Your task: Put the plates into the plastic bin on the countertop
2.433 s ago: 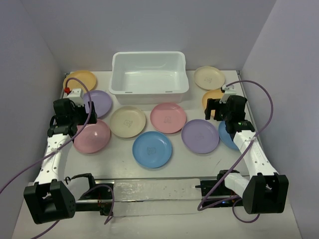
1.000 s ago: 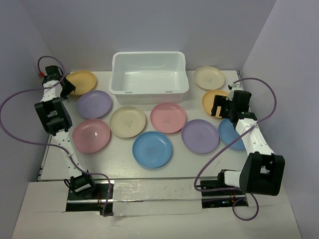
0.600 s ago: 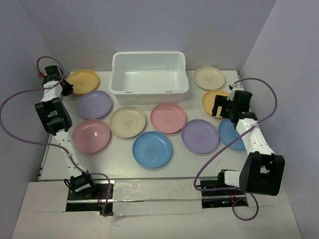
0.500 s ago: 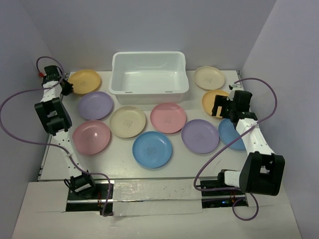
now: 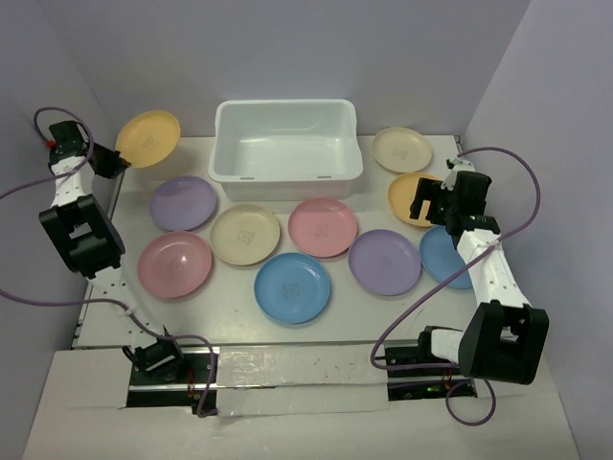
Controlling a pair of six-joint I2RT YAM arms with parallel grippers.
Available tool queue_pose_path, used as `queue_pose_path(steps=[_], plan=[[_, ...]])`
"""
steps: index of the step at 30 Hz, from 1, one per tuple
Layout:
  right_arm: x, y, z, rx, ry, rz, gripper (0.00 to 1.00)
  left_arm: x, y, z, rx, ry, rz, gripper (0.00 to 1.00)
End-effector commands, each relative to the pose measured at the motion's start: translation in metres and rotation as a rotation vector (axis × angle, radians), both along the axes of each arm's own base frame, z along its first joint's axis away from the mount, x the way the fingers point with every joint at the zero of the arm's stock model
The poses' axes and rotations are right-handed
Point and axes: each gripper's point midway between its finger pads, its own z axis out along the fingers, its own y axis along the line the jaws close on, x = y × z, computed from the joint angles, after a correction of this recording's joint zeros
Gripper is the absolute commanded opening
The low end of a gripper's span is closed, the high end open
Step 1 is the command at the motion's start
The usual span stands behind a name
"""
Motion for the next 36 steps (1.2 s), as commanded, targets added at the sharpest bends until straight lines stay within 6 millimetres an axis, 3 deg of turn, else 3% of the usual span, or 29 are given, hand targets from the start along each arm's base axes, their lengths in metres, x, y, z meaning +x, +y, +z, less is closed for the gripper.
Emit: queue_pose_path(steps=[1,3,4,5,6,8,9,10,11,15,17,18,19,24,25,28,29,30,33,36], plan=[[0.009,-0.006,0.051,0.002,-0.128,-0.022,1.00,-0.019,0.062,0.188,0.245,-0.386,0.136,0.00],[0.009,-0.008,0.054,0.001,-0.130,-0.028,1.00,-0.025,0.036,0.228,0.347,-0.449,0.065,0.00],[0.008,-0.011,0.057,-0.002,-0.134,-0.033,1.00,-0.028,0.026,0.236,0.414,-0.458,0.023,0.00],[0.008,-0.012,0.057,0.001,-0.130,-0.035,1.00,-0.034,0.009,0.260,0.475,-0.501,-0.005,0.00],[0.008,-0.014,0.058,0.000,-0.127,-0.038,1.00,-0.029,-0.016,0.270,0.525,-0.515,-0.046,0.00],[0.008,-0.021,0.060,-0.001,-0.126,-0.048,1.00,-0.029,-0.041,0.282,0.639,-0.506,-0.100,0.00],[0.006,-0.022,0.057,0.004,-0.110,-0.047,1.00,-0.025,-0.074,0.287,0.693,-0.510,-0.164,0.00],[0.006,-0.025,0.056,0.003,-0.104,-0.053,1.00,-0.025,-0.078,0.289,0.701,-0.514,-0.171,0.00],[0.006,-0.031,0.057,0.001,-0.099,-0.061,1.00,-0.019,-0.114,0.288,0.745,-0.518,-0.230,0.00],[0.003,-0.046,0.050,0.002,-0.056,-0.088,1.00,-0.002,-0.191,0.267,0.770,-0.513,-0.359,0.00],[0.002,-0.055,0.049,-0.022,-0.040,-0.091,1.00,0.013,-0.222,0.244,0.770,-0.488,-0.415,0.00],[0.002,-0.056,0.049,-0.026,-0.037,-0.091,1.00,0.013,-0.234,0.249,0.776,-0.501,-0.423,0.00],[0.002,-0.059,0.048,-0.028,-0.031,-0.099,1.00,0.022,-0.255,0.239,0.776,-0.496,-0.453,0.00],[0.003,-0.067,0.052,-0.038,-0.019,-0.114,1.00,0.054,-0.310,0.187,0.783,-0.444,-0.513,0.00],[0.004,-0.069,0.053,-0.042,-0.020,-0.114,1.00,0.056,-0.324,0.186,0.795,-0.450,-0.530,0.00],[0.004,-0.073,0.053,-0.053,-0.009,-0.123,1.00,0.063,-0.345,0.155,0.807,-0.419,-0.570,0.00],[0.004,-0.076,0.052,-0.062,-0.003,-0.129,1.00,0.067,-0.352,0.132,0.812,-0.391,-0.588,0.00],[0.004,-0.078,0.051,-0.067,0.001,-0.131,1.00,0.067,-0.354,0.131,0.809,-0.393,-0.590,0.00],[0.004,-0.082,0.047,-0.071,0.026,-0.127,1.00,0.072,-0.363,0.085,0.774,-0.321,-0.635,0.00],[0.007,-0.086,0.043,-0.067,0.045,-0.121,1.00,0.069,-0.372,0.063,0.727,-0.293,-0.686,0.00]])
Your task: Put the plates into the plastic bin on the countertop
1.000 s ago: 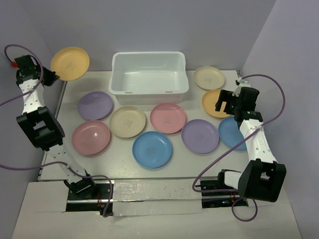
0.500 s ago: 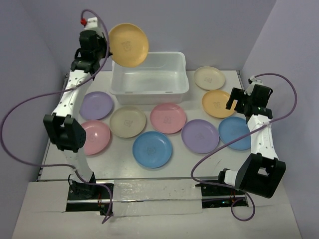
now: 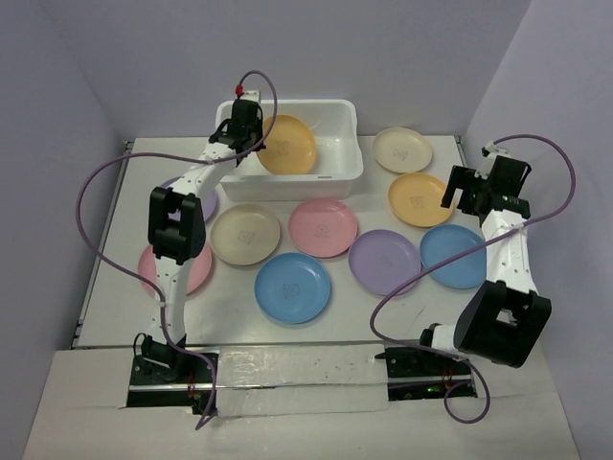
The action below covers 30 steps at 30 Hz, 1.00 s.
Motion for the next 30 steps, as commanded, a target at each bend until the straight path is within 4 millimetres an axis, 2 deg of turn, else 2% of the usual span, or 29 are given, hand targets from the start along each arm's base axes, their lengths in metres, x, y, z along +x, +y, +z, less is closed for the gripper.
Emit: queue_pose_path(steps=[1,3,5,8,9,12,13,15,16,18,19,20,21,23,24,25,26,28,30], plan=[[0.007,-0.011,0.008,-0.021,0.008,0.006,1.00,0.013,-0.006,0.028,-0.080,-0.063,-0.014,0.00],[0.009,-0.012,0.003,-0.010,0.030,0.012,1.00,0.010,-0.014,0.017,-0.099,-0.033,-0.041,0.01],[0.011,-0.013,-0.001,0.001,0.046,0.020,1.00,0.009,-0.017,0.015,-0.110,-0.018,-0.056,0.13],[0.015,-0.014,-0.008,0.011,0.064,0.030,1.00,0.009,-0.017,0.024,-0.116,-0.026,-0.060,0.52],[0.016,-0.014,-0.007,0.008,0.060,0.032,1.00,0.011,-0.017,0.030,-0.119,-0.039,-0.060,0.59],[0.024,-0.014,-0.014,0.027,0.085,0.052,1.00,0.014,-0.014,0.072,-0.127,-0.097,-0.064,0.82],[0.026,-0.015,-0.015,0.031,0.089,0.059,1.00,0.014,-0.011,0.085,-0.123,-0.116,-0.059,0.88],[0.035,-0.018,-0.016,0.030,0.100,0.073,0.99,0.014,-0.004,0.125,-0.125,-0.191,-0.050,0.96],[0.039,-0.020,-0.018,0.027,0.108,0.079,0.98,0.011,0.000,0.142,-0.129,-0.223,-0.043,0.99],[0.045,-0.026,-0.024,0.018,0.137,0.079,0.96,-0.007,0.009,0.196,-0.136,-0.321,-0.041,0.99],[0.052,-0.031,-0.028,0.016,0.153,0.089,0.95,-0.013,0.011,0.204,-0.130,-0.340,-0.045,0.99],[0.054,-0.032,-0.031,0.020,0.172,0.094,0.93,-0.029,0.019,0.240,-0.138,-0.403,-0.050,0.99],[0.058,-0.035,-0.036,0.020,0.186,0.098,0.91,-0.039,0.021,0.253,-0.136,-0.430,-0.057,0.99],[0.068,-0.041,-0.046,0.019,0.212,0.108,0.88,-0.053,0.024,0.262,-0.127,-0.447,-0.079,0.99],[0.073,-0.043,-0.048,0.018,0.220,0.112,0.86,-0.067,0.027,0.279,-0.131,-0.474,-0.085,0.99],[0.076,-0.045,-0.051,0.018,0.228,0.112,0.85,-0.072,0.029,0.282,-0.132,-0.474,-0.086,0.99],[0.079,-0.048,-0.062,0.024,0.255,0.113,0.83,-0.082,0.032,0.285,-0.130,-0.469,-0.088,0.99],[0.086,-0.054,-0.073,0.028,0.274,0.116,0.81,-0.094,0.035,0.284,-0.125,-0.447,-0.094,0.99],[0.095,-0.057,-0.083,0.040,0.293,0.133,0.77,-0.105,0.038,0.274,-0.113,-0.410,-0.100,0.99]])
